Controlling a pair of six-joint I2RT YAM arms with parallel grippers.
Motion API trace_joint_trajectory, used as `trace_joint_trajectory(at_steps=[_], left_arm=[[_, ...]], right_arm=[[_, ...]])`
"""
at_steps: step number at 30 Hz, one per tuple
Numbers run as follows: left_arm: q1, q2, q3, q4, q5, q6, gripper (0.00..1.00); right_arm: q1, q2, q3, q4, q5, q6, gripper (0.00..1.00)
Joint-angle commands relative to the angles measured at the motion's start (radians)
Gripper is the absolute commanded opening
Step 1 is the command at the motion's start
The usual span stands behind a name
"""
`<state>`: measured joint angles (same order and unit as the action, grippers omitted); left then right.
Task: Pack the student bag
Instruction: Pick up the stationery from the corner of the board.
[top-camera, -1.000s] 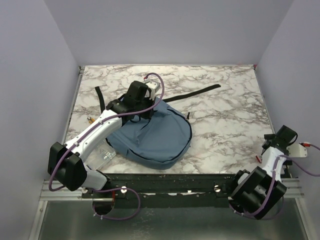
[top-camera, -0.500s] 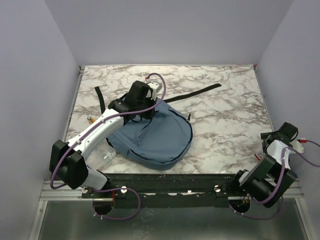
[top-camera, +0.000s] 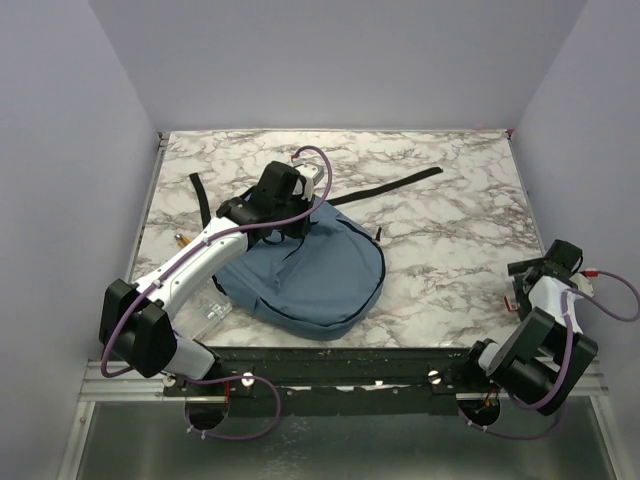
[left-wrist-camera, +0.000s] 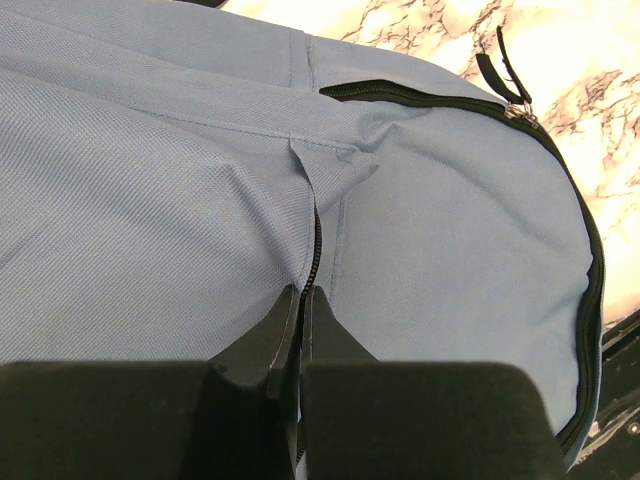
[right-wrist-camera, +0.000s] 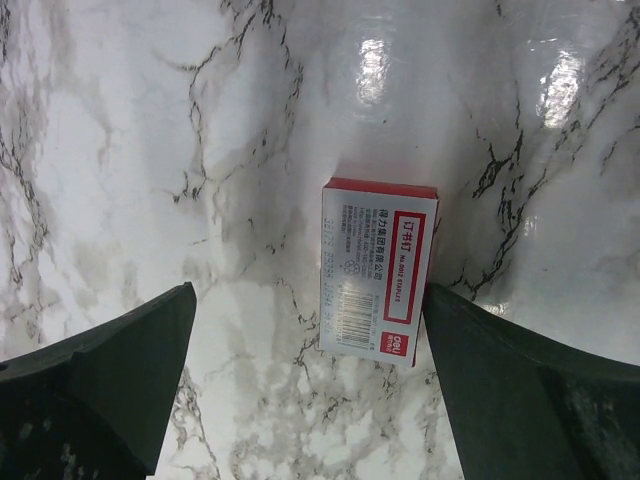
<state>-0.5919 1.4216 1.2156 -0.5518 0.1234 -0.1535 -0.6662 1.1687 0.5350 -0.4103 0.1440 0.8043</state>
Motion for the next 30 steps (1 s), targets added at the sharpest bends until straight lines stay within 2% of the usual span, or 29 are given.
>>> trace_joint_trajectory(at_steps=[1, 7, 12, 16, 30], left_arm=[[-0.022, -0.022, 0.025, 0.001, 0.073, -0.015, 0.0], [-0.022, -0.029, 0.021, 0.003, 0.081, -0.018, 0.0], [-0.022, -0.025, 0.023, 0.003, 0.078, -0.016, 0.0], [-0.022, -0.024, 0.019, 0.005, 0.066, -0.013, 0.0], [-0.022, -0.001, 0.027, 0.005, 0.084, -0.018, 0.0]], right_arm=[[0.004, 0.009, -0.012, -0.024, 0.087, 0.047, 1.0], [0.005, 0.074, 0.035, -0.063, 0.153, 0.072, 0.99], [0.004, 0.149, 0.05, -0.074, 0.138, 0.077, 0.84], [0.005, 0.193, 0.069, -0.088, 0.131, 0.075, 0.81], [0.005, 0.176, 0.02, -0.047, 0.042, 0.069, 0.7]])
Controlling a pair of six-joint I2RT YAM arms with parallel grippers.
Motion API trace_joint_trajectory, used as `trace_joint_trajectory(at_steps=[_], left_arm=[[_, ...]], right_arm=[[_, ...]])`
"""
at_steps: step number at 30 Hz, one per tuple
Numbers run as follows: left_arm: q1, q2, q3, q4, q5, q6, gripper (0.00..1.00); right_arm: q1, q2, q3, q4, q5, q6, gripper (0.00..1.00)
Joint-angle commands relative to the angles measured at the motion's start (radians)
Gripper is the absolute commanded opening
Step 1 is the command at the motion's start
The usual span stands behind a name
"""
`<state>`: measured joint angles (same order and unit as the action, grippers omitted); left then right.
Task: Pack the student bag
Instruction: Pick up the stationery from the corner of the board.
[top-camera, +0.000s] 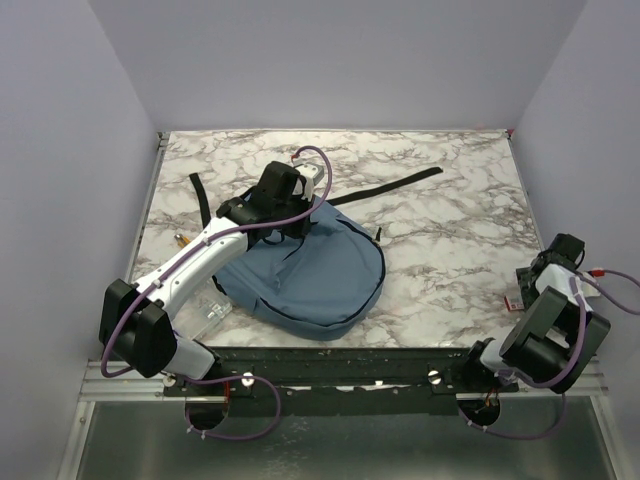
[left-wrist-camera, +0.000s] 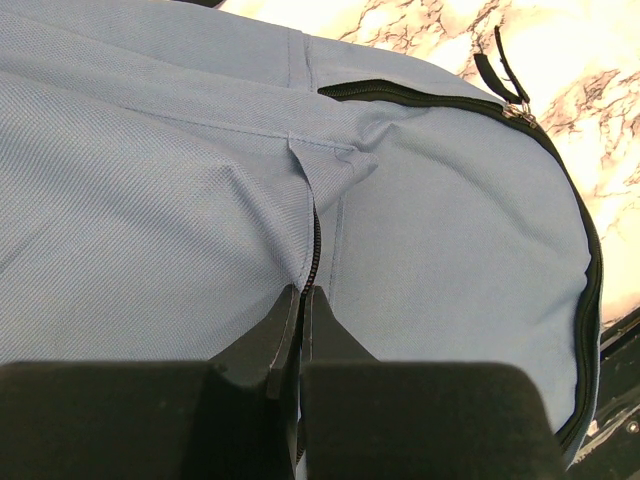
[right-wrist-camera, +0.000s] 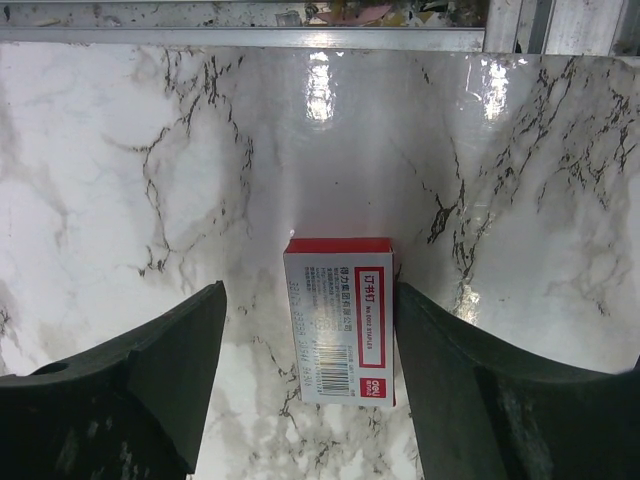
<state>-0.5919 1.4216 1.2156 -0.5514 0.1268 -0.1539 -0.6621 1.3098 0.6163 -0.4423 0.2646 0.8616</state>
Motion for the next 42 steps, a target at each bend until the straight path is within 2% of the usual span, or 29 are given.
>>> trace_joint_trajectory(at_steps=[1, 9, 14, 23, 28, 32, 37, 42], left_arm=[[-0.022, -0.003, 0.027, 0.005, 0.079, -0.018, 0.0], [-0.022, -0.007, 0.027, 0.005, 0.072, -0.015, 0.0], [-0.022, -0.015, 0.027, 0.004, 0.075, -0.015, 0.0], [-0.022, -0.034, 0.022, 0.005, 0.079, -0.015, 0.0], [-0.022, -0.036, 0.024, 0.004, 0.086, -0.015, 0.0], [-0.022, -0.045, 0.024, 0.006, 0.091, -0.018, 0.0], [-0.022, -0.049, 0.021, 0.008, 0.086, -0.017, 0.0], [-0.022, -0.049, 0.022, 0.007, 0.086, -0.017, 0.0]], right_arm=[[0.002, 0.038, -0.061, -0.008, -0.086, 0.007, 0.7], [0.015, 0.035, -0.079, -0.007, -0.109, -0.013, 0.62], [0.06, 0.012, -0.082, -0.012, -0.079, -0.018, 0.62], [0.133, 0.094, -0.05, -0.042, -0.022, -0.002, 0.62], [0.213, 0.126, -0.023, -0.067, 0.047, 0.023, 0.53], [0.223, 0.143, -0.01, -0.082, 0.063, 0.033, 0.52], [0.249, 0.076, -0.005, -0.078, 0.066, 0.006, 0.41], [0.28, 0.025, 0.014, -0.062, -0.005, -0.046, 0.3]])
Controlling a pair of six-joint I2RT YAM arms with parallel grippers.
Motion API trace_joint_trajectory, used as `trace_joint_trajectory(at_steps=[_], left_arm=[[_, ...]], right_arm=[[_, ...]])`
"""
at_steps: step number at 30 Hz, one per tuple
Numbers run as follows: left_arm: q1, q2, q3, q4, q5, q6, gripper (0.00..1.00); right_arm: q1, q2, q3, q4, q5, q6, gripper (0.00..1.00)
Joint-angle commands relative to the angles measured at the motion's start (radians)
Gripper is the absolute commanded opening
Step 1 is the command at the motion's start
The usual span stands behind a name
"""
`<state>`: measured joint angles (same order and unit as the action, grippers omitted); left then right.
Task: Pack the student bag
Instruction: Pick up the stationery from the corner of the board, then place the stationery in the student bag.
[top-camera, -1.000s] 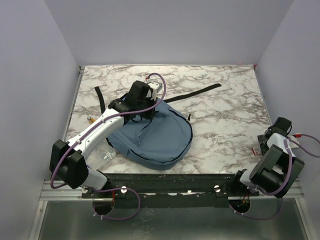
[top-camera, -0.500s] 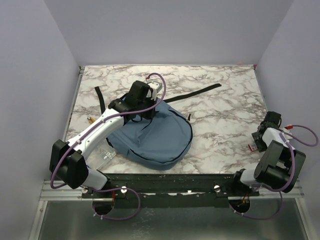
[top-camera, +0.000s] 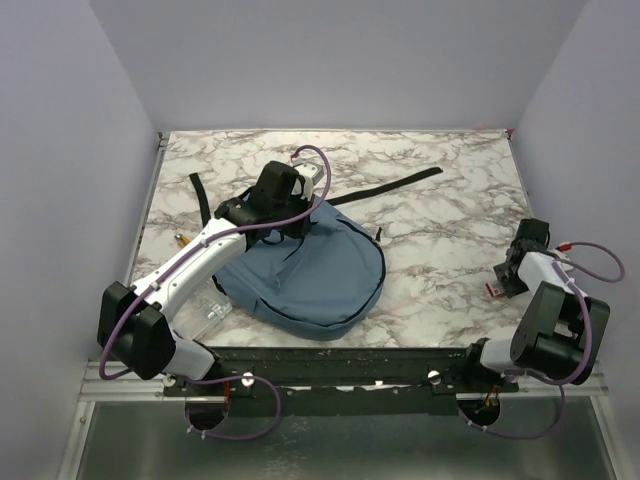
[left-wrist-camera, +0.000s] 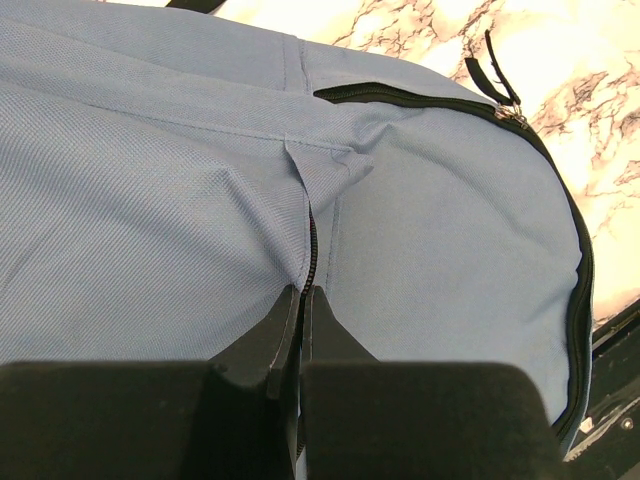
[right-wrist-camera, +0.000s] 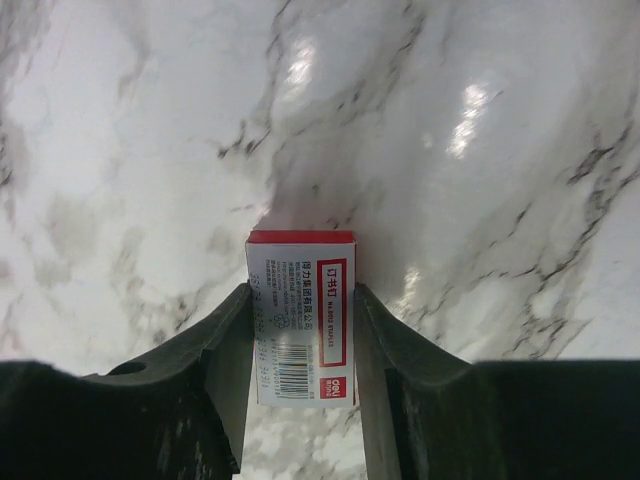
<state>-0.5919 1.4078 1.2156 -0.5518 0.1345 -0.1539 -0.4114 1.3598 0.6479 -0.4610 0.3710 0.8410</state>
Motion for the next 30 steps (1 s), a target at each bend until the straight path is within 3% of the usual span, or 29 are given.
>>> trace_joint_trajectory(at_steps=[1, 5, 12, 19, 23, 30], left_arm=[[-0.022, -0.035, 0.022, 0.007, 0.075, -0.016, 0.0], [-0.021, -0.039, 0.019, 0.006, 0.06, -0.01, 0.0], [-0.02, -0.049, 0.017, 0.006, 0.038, -0.006, 0.0], [-0.02, -0.061, 0.014, 0.006, 0.017, -0.001, 0.0], [-0.02, -0.074, 0.009, 0.006, -0.004, 0.004, 0.0], [-0.02, -0.112, -0.001, 0.014, -0.045, 0.011, 0.0]], right_arm=[[0.048, -0.032, -0.01, -0.042, -0.123, -0.029, 0.29], [0.162, -0.053, 0.044, -0.06, -0.15, -0.021, 0.23], [0.411, -0.133, 0.148, -0.063, -0.2, 0.053, 0.22], [0.892, 0.022, 0.358, -0.043, -0.158, 0.185, 0.21], [1.109, 0.112, 0.461, 0.065, -0.133, 0.235, 0.21], [1.248, 0.303, 0.487, 0.39, -0.252, 0.234, 0.21]])
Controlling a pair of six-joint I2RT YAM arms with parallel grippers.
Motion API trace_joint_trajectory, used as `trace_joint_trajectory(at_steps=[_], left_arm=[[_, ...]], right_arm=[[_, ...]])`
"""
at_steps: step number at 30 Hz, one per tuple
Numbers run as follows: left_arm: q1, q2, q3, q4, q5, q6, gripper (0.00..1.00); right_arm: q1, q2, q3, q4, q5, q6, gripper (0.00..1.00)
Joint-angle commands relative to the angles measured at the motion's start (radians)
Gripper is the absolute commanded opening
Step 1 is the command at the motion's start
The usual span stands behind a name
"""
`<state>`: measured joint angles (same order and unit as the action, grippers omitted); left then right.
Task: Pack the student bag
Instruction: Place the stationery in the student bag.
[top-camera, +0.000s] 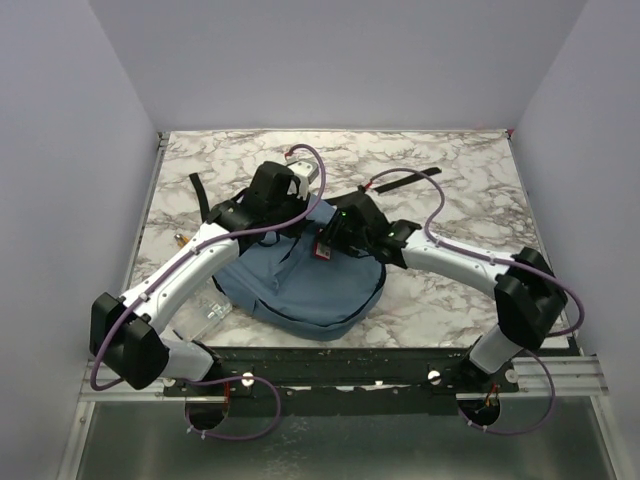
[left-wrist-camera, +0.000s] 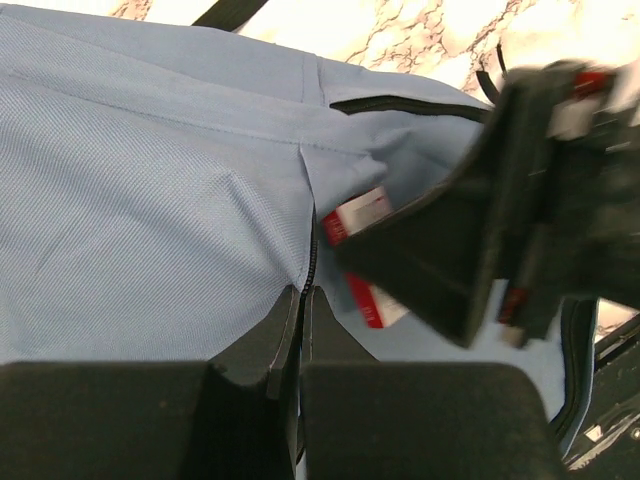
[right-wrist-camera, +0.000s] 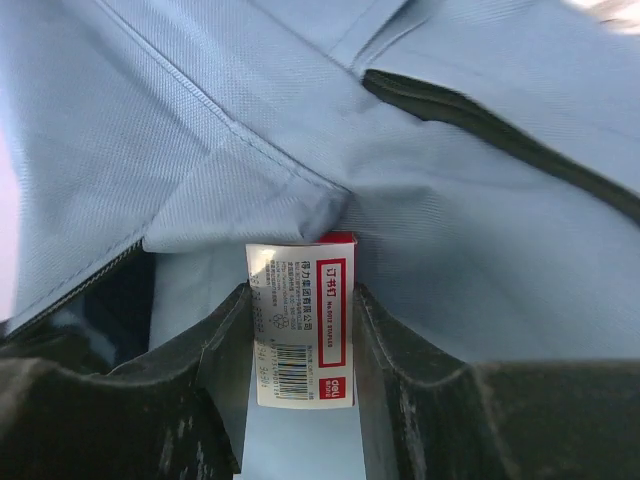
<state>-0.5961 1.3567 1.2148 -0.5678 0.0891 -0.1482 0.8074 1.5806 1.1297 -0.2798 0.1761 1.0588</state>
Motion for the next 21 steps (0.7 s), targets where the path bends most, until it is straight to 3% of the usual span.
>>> trace_joint_trajectory(at_steps=[1, 6, 15, 21], left_arm=[[-0.016, -0.063, -0.003, 0.031, -0.002, 0.006, 0.0], [-0.016, -0.076, -0.009, 0.037, -0.006, 0.006, 0.0], [-0.016, -0.102, -0.024, 0.056, -0.006, 0.005, 0.0], [-0.016, -0.138, -0.051, 0.095, 0.013, 0.004, 0.0]], right_arm=[[0.041, 0.092, -0.013, 0.267, -0.047, -0.001, 0.21], [0.048, 0.084, -0.132, 0.63, -0.086, -0.064, 0.26], [0.049, 0.152, -0.159, 0.879, -0.239, -0.125, 0.27], [0.049, 0.159, -0.259, 1.136, -0.216, -0.092, 0.32]])
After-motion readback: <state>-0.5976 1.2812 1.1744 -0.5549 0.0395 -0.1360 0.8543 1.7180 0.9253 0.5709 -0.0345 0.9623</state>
